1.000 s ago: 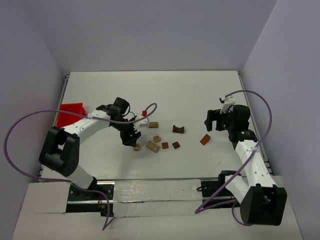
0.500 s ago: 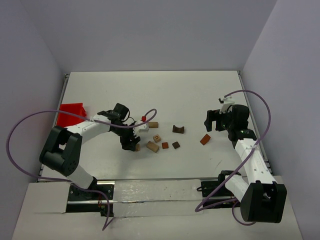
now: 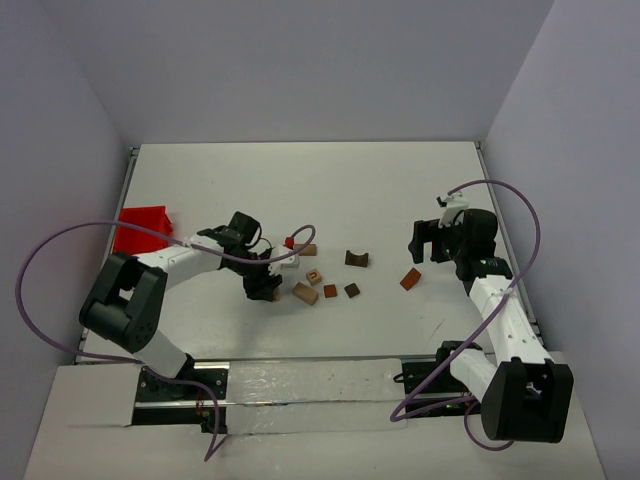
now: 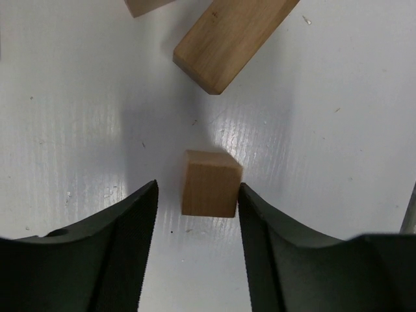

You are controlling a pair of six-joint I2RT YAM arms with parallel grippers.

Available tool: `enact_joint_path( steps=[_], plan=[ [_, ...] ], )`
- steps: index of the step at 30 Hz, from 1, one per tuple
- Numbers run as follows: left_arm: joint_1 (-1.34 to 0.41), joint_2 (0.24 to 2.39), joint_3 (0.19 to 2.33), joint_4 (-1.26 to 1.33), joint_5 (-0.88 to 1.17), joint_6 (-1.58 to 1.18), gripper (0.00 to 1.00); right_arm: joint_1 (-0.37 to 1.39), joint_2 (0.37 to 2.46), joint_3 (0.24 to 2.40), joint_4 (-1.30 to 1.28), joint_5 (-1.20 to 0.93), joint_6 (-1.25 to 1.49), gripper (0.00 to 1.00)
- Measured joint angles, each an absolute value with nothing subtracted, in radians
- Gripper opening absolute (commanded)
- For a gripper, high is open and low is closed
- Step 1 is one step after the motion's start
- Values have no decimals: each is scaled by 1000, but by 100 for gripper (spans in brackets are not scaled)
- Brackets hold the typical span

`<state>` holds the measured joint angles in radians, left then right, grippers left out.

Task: Build the wood block tower

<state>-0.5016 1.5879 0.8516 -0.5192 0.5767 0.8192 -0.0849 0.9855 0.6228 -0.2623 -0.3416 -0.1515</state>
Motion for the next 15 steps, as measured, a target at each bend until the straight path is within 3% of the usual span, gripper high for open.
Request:
enact_joint_path(
  steps=[2, 11, 13, 15],
  plan=[
    [-503, 1588, 849, -510, 574, 823, 46, -85, 986, 623, -262, -341, -152, 100],
    [-503, 1588, 846, -500, 570, 857, 32, -85, 994, 623, -262, -342, -155, 100],
    [-503, 1589, 851, -504, 563, 858, 21, -85, 998, 623, -262, -342, -155, 100],
    [-503, 1601, 875, -525, 552, 858, 19, -85, 1000, 623, -262, -342, -155, 100]
  ],
)
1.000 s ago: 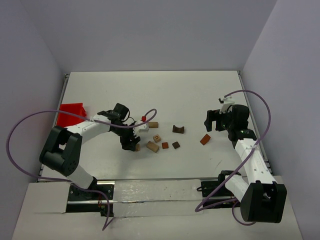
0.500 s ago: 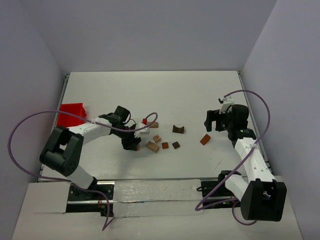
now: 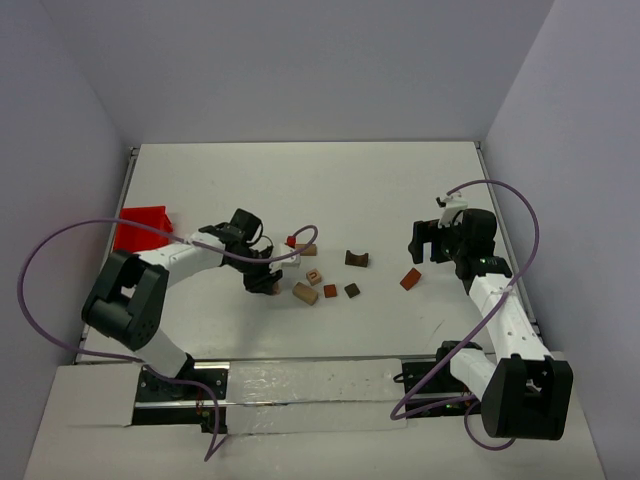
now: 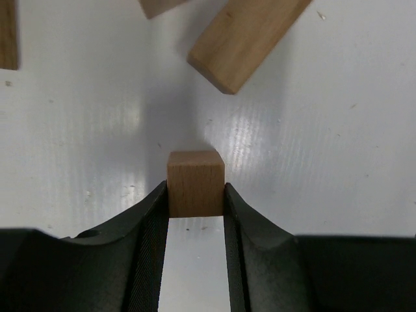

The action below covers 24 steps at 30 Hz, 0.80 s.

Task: Build the wood block tower

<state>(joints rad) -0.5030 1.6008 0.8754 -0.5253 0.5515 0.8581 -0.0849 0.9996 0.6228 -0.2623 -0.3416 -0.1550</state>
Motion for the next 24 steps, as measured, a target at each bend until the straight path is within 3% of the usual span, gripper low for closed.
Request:
enact_joint_path(
  steps=[6, 12, 24],
  plan=[
    [-503, 1728, 1085, -593, 541, 852, 20, -85, 999, 623, -263, -342, -155, 100],
    [-503, 1849, 1308, -660, 540, 853, 13, -85, 992, 629, -265, -338, -155, 100],
    [-501, 1905, 1364, -694, 527, 875, 17, -85, 985, 630, -265, -334, -159, 100]
  ],
)
